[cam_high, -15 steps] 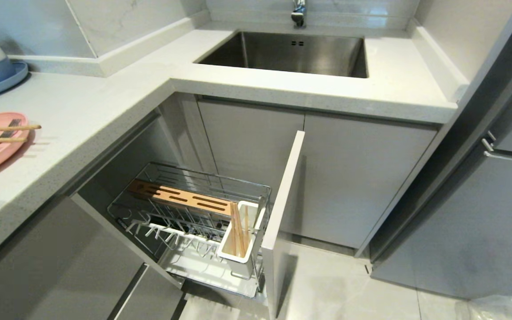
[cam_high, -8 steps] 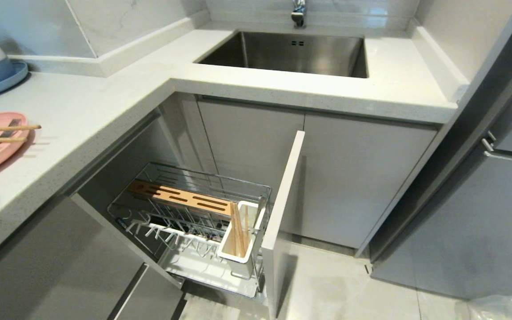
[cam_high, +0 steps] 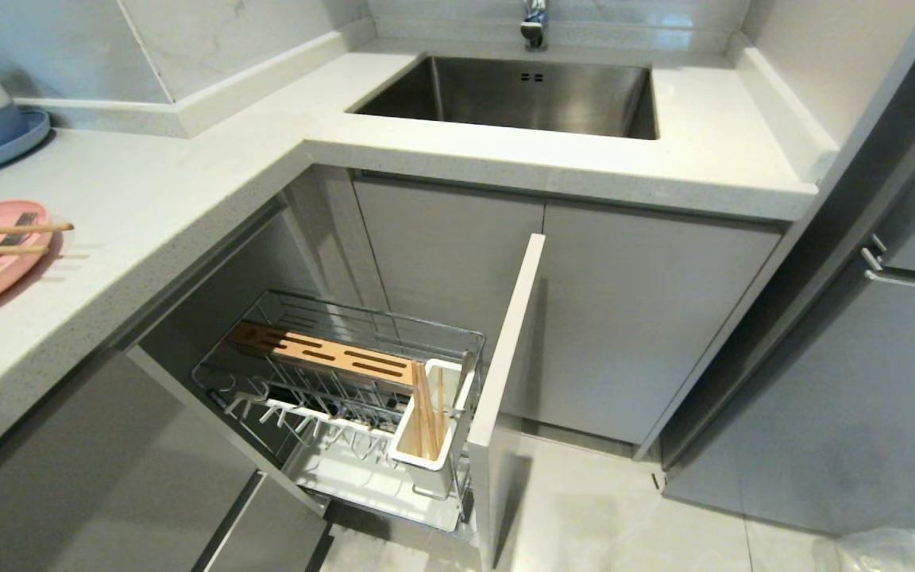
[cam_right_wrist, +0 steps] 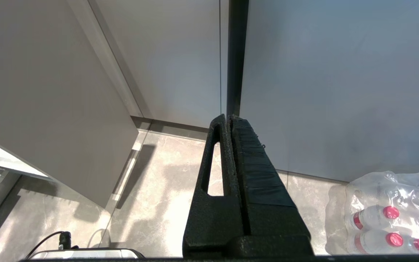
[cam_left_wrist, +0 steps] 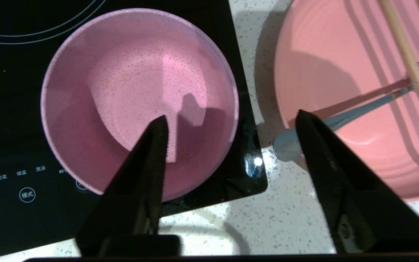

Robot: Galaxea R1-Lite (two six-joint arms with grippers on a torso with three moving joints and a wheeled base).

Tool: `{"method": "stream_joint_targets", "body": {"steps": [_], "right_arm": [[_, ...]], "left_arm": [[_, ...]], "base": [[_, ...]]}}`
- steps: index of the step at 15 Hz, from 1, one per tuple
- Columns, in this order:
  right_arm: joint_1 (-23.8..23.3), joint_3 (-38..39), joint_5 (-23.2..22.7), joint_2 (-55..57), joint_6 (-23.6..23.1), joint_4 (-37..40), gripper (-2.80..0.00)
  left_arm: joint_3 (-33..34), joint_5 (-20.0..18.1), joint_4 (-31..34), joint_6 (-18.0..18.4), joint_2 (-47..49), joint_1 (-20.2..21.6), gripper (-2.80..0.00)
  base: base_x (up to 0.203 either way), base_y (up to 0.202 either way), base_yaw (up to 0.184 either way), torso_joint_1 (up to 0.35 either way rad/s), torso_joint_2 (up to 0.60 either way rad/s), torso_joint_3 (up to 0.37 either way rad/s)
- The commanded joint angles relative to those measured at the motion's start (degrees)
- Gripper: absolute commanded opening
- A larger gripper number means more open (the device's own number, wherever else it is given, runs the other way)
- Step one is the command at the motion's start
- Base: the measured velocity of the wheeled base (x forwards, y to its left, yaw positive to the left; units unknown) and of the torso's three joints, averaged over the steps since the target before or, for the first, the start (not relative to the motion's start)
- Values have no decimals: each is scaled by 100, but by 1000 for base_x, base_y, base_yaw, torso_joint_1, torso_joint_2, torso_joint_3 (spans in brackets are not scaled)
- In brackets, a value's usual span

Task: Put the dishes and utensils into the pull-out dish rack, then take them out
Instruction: Pick up the bowl and place it in the cupboard

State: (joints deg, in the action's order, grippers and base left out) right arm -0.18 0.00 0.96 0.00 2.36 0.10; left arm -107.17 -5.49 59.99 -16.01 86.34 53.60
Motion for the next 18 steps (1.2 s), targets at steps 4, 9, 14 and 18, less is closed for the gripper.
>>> {"method": "stream_joint_targets", "body": {"steps": [4, 9, 14, 18], "right_arm": [[1, 9, 0, 0, 1, -1, -280], [1, 9, 0, 0, 1, -1, -280], [1, 9, 0, 0, 1, -1, -280], [1, 9, 0, 0, 1, -1, -280]], "left_arm": [[38, -14, 30, -13, 225, 74, 0], [38, -13, 35, 71, 379, 212, 0], [64, -23, 39, 71, 445, 238, 0], [125, -32, 39, 71, 471, 238, 0]], "base": [[0, 0, 0, 0, 0, 0], [0, 0, 0, 0, 0, 0], [0, 0, 0, 0, 0, 0], [0, 0, 0, 0, 0, 0]]}}
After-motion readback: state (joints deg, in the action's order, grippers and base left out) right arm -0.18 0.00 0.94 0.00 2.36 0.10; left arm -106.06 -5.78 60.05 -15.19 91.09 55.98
